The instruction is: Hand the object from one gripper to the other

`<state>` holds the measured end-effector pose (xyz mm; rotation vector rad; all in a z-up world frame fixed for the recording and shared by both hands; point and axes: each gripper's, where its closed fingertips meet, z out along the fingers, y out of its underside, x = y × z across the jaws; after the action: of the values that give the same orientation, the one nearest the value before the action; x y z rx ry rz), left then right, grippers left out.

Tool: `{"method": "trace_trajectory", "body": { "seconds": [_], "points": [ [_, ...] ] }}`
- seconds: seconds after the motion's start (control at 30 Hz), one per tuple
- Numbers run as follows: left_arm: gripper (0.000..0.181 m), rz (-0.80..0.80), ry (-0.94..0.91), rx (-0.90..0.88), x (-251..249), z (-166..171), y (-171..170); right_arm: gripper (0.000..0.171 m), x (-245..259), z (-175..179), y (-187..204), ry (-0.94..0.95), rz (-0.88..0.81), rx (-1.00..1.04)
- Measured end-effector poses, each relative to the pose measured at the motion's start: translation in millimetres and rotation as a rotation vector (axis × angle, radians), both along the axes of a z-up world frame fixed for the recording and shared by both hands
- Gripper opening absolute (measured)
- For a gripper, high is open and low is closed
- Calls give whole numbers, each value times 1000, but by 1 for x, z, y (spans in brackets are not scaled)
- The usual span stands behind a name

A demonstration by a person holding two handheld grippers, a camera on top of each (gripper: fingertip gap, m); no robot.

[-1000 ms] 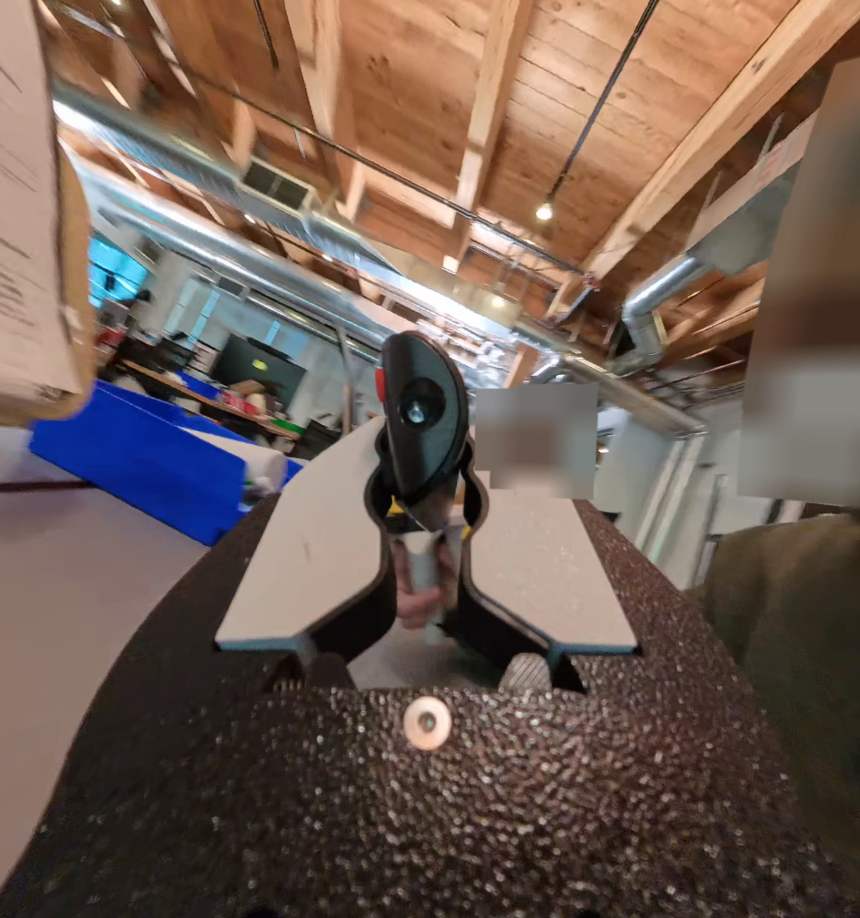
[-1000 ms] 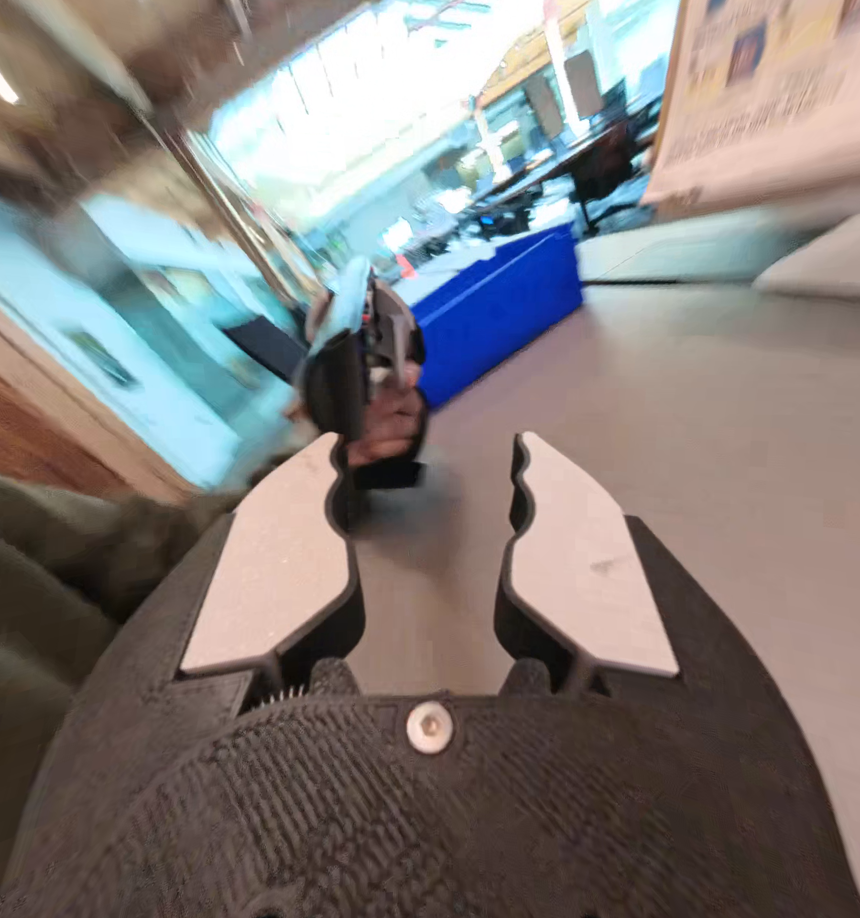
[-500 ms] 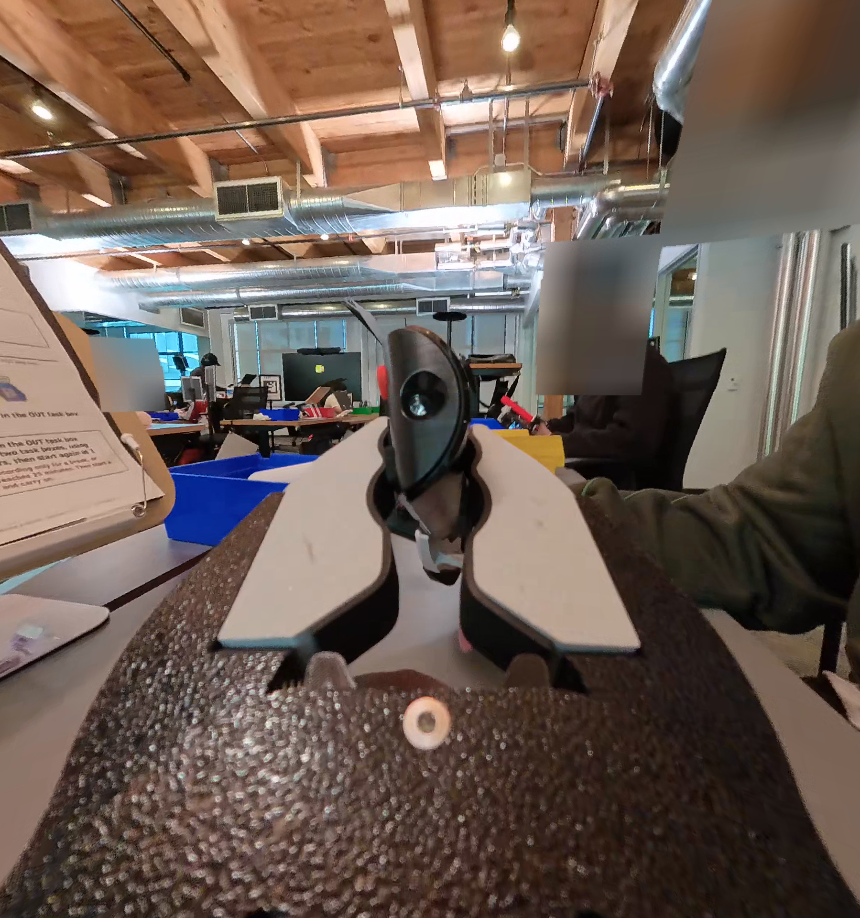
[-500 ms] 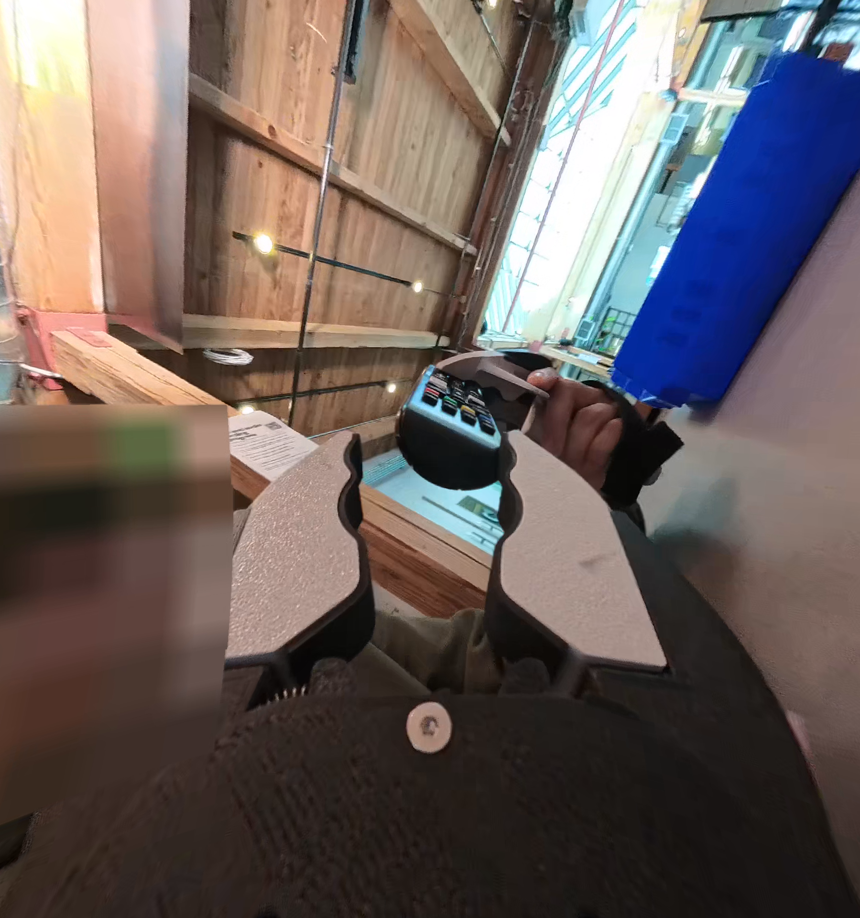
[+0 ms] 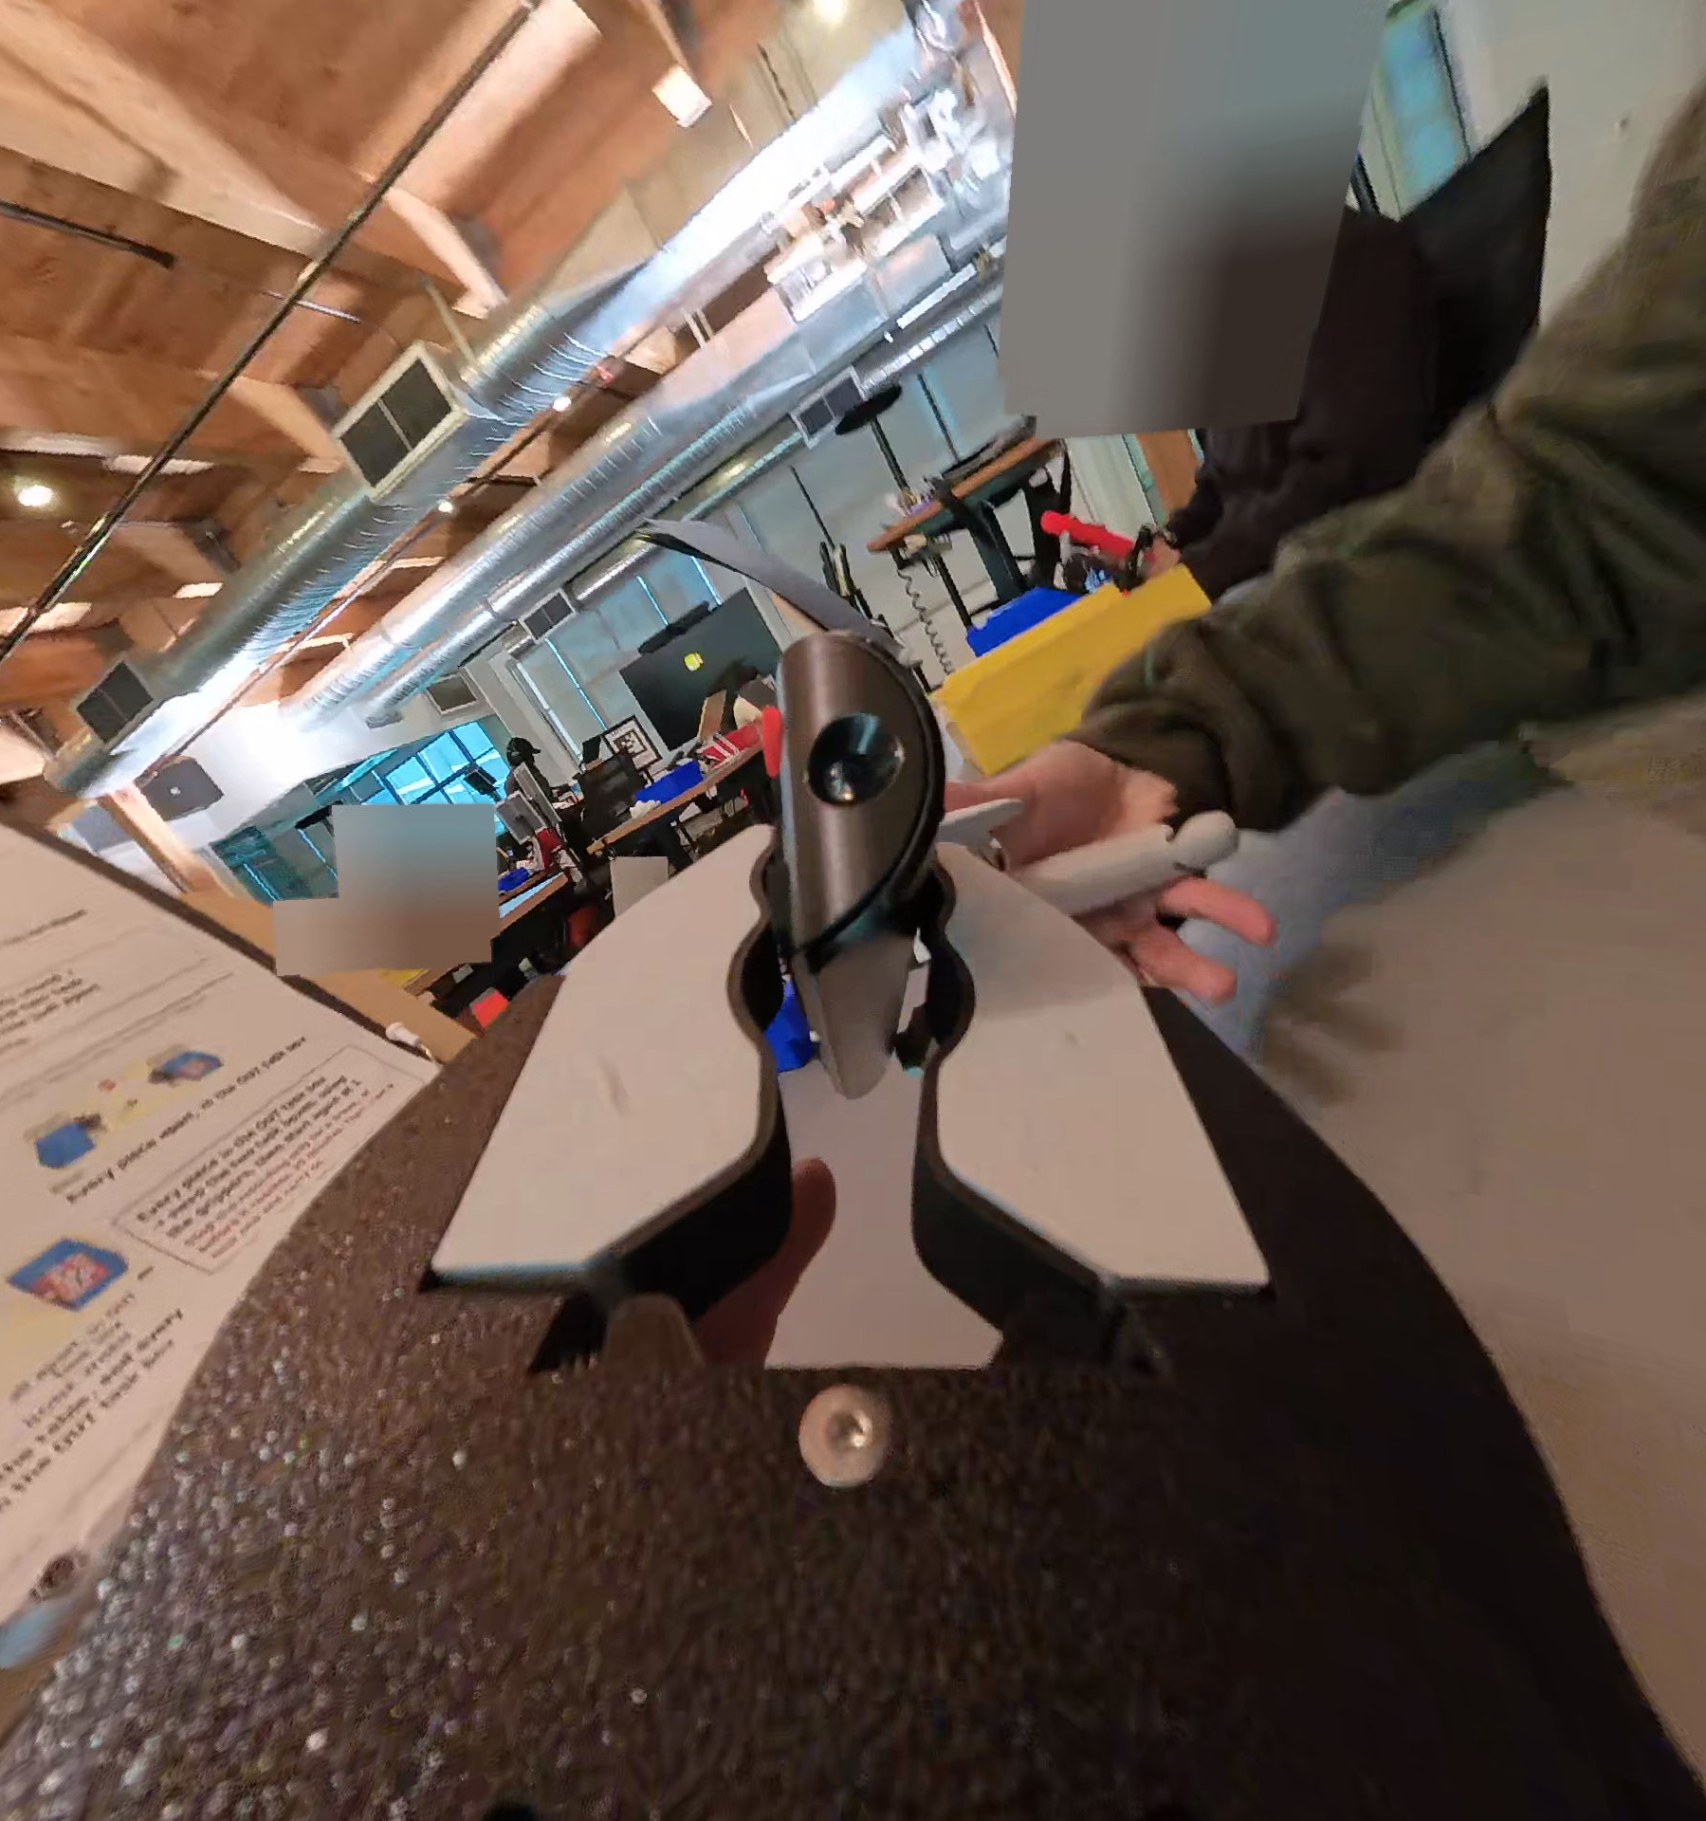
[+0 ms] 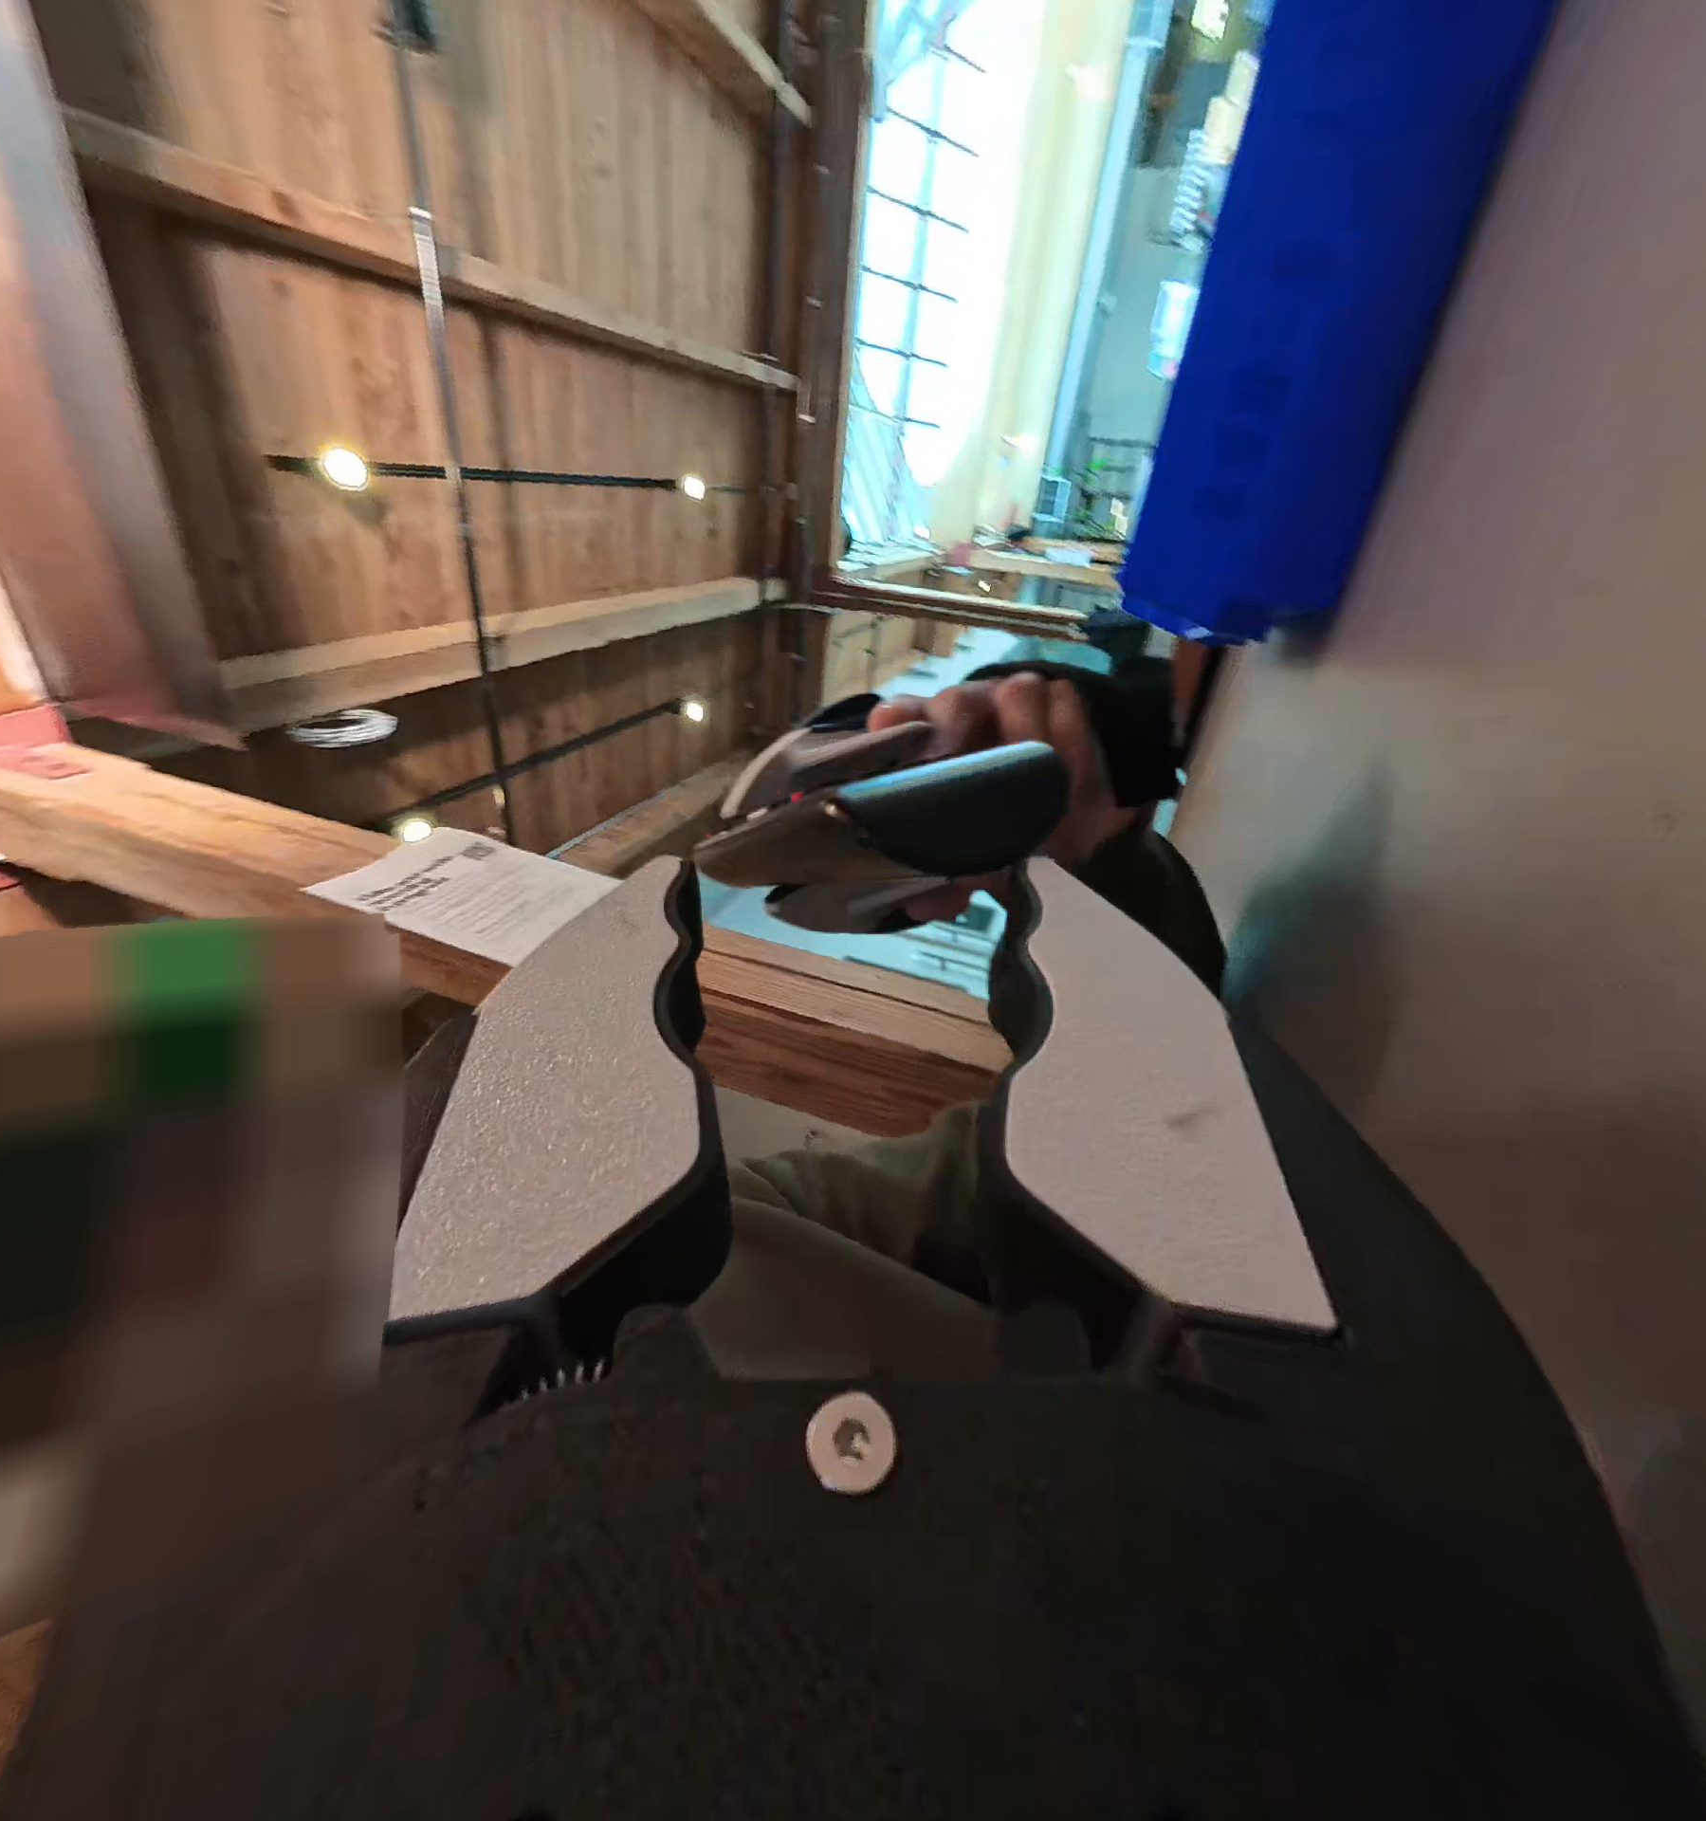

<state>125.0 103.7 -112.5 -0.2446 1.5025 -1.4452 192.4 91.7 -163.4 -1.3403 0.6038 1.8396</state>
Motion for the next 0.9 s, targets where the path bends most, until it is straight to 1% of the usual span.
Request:
{"method": "trace_trajectory", "body": {
  "seconds": [0.1,0.2,0.3,0.37,0.4,0.5,0.57,0.6,0.63,0.73,0.8,0.83,0.9],
  "points": [
    [24,-5,-31,125,-2,-4,-15,54,-1,-6,-3,-38,70,-119],
    [24,-7,-53,192,-1,-7,-26,47,1,-11,-7,-78,106,-208],
    [24,-33,-78,220,-3,-6,-37,53,-1,-10,-10,-41,120,-243],
    [24,-42,-95,273,-5,-6,-46,47,0,-8,-10,-15,113,-231],
    [24,-45,-98,301,-5,-7,-50,47,-1,-9,-9,-4,113,-233],
    [24,-79,-97,358,-7,-13,-63,55,-8,-14,-6,-8,127,-238],
    [24,-94,-95,396,-7,-17,-71,58,-12,-19,-4,-52,131,-227],
    [24,-103,-98,405,-8,-18,-74,53,-16,-22,-4,-106,141,-210],
    [24,-109,-106,413,-9,-18,-77,42,-17,-25,-4,-168,143,-192],
    [25,-99,-123,464,-9,-19,-80,35,-14,-16,2,-123,119,-134],
    [25,-86,-131,496,-9,-19,-82,35,-14,-13,4,-122,114,-95],
    [27,-74,-134,512,-8,-20,-81,34,-13,-10,6,-127,95,-69],
    [29,-30,-138,561,-3,-25,-76,34,-3,-4,13,-146,-4,-21]
  ]
}}
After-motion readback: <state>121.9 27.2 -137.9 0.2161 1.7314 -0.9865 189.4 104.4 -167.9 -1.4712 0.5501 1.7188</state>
